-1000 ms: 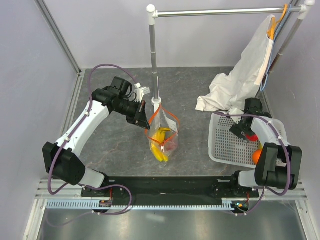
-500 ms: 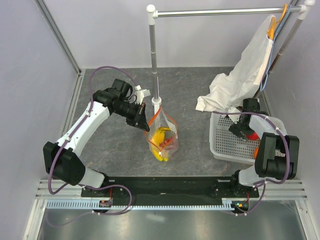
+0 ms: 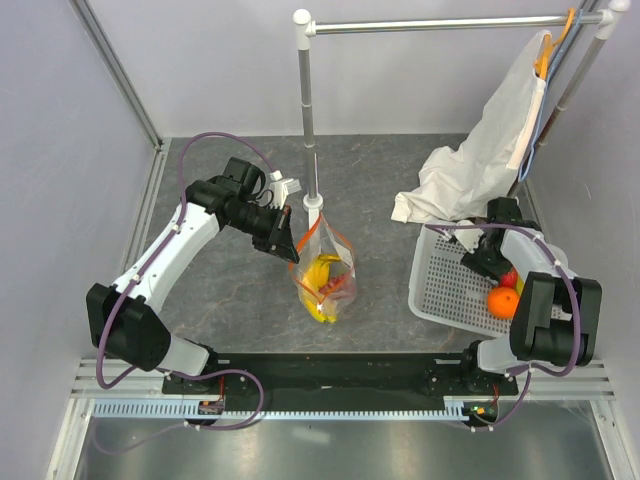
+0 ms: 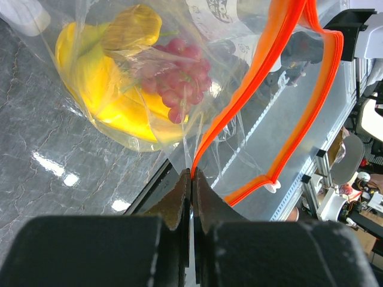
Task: Place the food in the zip-top bag and seal the zipper
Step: Pick up the fake fruit from the bin.
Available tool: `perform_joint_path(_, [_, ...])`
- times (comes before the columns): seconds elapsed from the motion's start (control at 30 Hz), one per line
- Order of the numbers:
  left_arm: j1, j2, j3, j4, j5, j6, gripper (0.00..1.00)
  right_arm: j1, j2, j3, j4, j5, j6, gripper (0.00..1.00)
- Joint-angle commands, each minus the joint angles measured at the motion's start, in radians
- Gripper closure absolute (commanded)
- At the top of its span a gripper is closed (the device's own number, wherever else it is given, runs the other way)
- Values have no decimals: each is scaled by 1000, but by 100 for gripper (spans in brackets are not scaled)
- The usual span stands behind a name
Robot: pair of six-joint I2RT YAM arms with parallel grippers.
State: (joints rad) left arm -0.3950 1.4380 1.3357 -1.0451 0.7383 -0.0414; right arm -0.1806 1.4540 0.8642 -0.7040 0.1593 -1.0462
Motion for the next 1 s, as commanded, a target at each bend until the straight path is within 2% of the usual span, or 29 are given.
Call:
perform_joint_path(0.0, [-5,-11,26,8,9,37,98,0,-50,15,-123,-55,-25,45])
perform_joint_path(0.07, [-5,-10,28,8,7,35,98,7,-70,35,-176,-108,-20,49])
perform_joint_path(0.27, [-5,-7,34,8,6,32,98,90,-119,71,-276,-205,32,53])
perform_joint_path(0.47, [-5,-10,25,10,-5,35,98,271,-168,122,-324,-236,121,53])
perform_joint_path(0.8, [-5,-8,17,19,-7,32,98,585,-185,438,-454,-426,343,54])
perform_joint_path(0.97, [-5,-5,11,23,-5,28,98,716,-158,616,-453,-533,435,55])
